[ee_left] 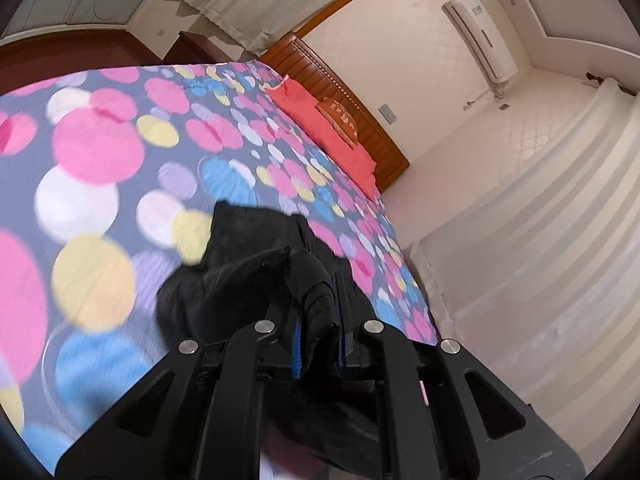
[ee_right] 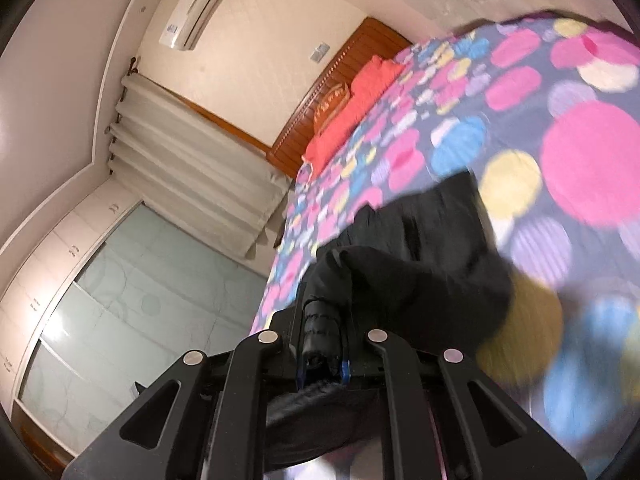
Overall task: Fold large clothes
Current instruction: 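Lift the hem with both grippers and fold it toward the collar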
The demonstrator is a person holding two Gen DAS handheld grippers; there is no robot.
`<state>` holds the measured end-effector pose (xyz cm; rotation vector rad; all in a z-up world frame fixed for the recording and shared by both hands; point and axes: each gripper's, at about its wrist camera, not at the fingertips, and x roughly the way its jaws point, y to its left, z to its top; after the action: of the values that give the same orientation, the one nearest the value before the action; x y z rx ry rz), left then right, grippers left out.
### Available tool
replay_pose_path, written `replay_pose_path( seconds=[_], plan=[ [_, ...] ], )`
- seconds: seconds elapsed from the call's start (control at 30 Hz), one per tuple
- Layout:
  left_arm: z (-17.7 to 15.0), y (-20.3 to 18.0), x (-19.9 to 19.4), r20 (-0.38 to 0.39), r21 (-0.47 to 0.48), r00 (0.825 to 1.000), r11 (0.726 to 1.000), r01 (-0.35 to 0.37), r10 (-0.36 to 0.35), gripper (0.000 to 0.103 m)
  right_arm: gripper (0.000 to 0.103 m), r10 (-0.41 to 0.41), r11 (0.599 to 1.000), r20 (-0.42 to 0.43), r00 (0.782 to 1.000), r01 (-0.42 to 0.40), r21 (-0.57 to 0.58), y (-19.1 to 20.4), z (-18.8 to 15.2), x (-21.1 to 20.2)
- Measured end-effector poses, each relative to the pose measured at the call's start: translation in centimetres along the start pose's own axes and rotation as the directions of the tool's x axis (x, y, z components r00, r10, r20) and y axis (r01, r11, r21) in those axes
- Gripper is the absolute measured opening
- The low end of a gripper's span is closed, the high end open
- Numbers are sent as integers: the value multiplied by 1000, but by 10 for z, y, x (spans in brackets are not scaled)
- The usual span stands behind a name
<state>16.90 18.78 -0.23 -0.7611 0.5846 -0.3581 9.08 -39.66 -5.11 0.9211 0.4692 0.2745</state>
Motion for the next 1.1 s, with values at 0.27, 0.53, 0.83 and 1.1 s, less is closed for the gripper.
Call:
replay_pose_path(
  seconds=[0.27, 0.53, 0.83, 1.1],
  plan=[
    [74, -13, 113, -12, 69, 993, 991, -113, 114, 11, 12, -51, 998, 5, 999, 51, 21, -6, 87, 101],
    [108, 14, 225, -64, 86, 969, 969, -233, 239, 11, 12, -187, 979, -61, 980, 191, 67, -54, 139, 206],
    [103, 58, 311, -113, 128, 928, 932, -340, 354, 11, 14, -282, 945, -159, 946, 303, 127, -122, 142, 280],
    [107, 74, 305, -147, 35, 957, 968, -249, 251, 54, 58, -199, 966, -150, 969, 220, 136, -123, 146, 268]
  ],
)
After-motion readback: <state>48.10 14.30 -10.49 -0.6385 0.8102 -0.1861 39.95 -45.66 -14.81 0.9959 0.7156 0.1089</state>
